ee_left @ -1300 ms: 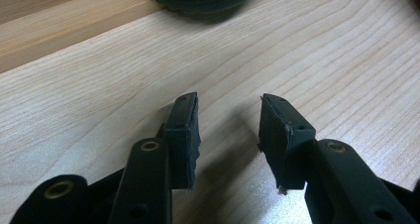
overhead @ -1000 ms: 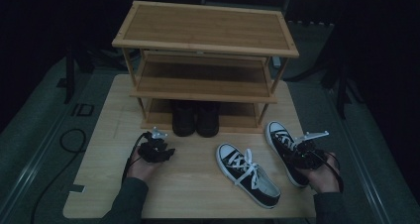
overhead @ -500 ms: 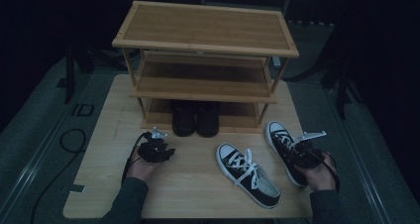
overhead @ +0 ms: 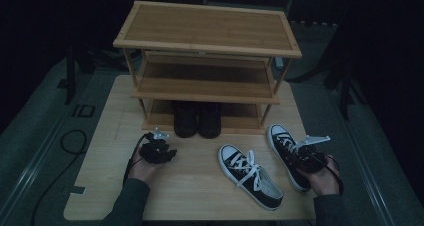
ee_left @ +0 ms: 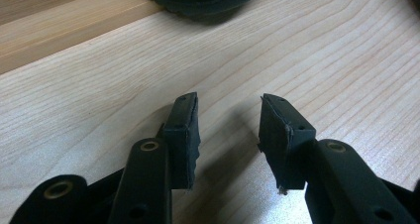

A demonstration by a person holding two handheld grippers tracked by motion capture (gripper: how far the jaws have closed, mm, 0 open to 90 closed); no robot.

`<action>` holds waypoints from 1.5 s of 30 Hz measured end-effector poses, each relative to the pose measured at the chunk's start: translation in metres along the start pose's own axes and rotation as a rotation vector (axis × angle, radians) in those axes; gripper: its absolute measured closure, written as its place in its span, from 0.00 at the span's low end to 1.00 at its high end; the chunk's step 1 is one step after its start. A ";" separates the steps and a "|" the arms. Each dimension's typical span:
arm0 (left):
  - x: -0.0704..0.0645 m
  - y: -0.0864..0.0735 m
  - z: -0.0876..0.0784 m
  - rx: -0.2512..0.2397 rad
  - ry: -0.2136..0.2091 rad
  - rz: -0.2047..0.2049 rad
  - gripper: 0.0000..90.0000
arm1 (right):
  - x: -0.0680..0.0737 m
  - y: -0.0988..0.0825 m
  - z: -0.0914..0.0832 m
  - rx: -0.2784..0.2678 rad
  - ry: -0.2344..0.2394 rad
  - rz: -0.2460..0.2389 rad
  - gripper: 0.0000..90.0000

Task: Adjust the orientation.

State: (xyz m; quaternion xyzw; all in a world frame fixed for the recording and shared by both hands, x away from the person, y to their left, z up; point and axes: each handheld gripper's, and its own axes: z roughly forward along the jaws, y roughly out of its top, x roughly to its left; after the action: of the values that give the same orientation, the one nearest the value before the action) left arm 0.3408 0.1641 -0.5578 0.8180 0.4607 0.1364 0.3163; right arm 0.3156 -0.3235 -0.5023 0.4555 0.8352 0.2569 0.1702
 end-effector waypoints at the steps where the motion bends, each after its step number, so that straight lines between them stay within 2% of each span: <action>1: 0.000 0.000 0.000 0.000 -0.001 -0.001 0.66 | 0.000 0.000 0.000 -0.002 0.002 0.000 0.98; 6: 0.000 0.000 0.000 -0.002 -0.002 -0.003 0.66 | 0.003 -0.003 -0.001 -0.025 0.002 -0.030 0.98; 11: 0.001 0.000 0.000 -0.003 -0.003 -0.002 0.66 | 0.007 -0.006 -0.002 -0.057 0.010 -0.039 0.98; 15: 0.000 -0.001 0.000 -0.003 -0.003 -0.003 0.66 | 0.012 -0.007 -0.004 -0.078 0.022 -0.072 0.98; 24: 0.000 -0.001 0.000 -0.001 -0.002 -0.004 0.66 | 0.030 -0.003 -0.001 -0.129 0.075 -0.184 0.98; 30: 0.000 -0.001 0.000 -0.002 -0.005 -0.007 0.66 | 0.045 0.006 0.006 -0.133 0.088 -0.244 0.98; 36: 0.000 -0.001 0.000 -0.001 -0.005 -0.007 0.66 | 0.057 0.012 0.012 -0.130 0.118 -0.336 0.98; 40: 0.000 -0.001 0.000 -0.003 -0.007 -0.008 0.66 | 0.059 0.012 0.012 -0.114 0.108 -0.380 0.98; 45: 0.001 -0.001 0.000 -0.005 -0.009 -0.010 0.66 | 0.058 0.009 0.008 -0.102 0.132 -0.410 0.98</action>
State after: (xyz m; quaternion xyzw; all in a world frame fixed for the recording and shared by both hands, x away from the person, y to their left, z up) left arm 0.3403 0.1650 -0.5582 0.8154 0.4632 0.1324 0.3210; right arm 0.2953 -0.2679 -0.5068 0.2492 0.9056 0.2879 0.1868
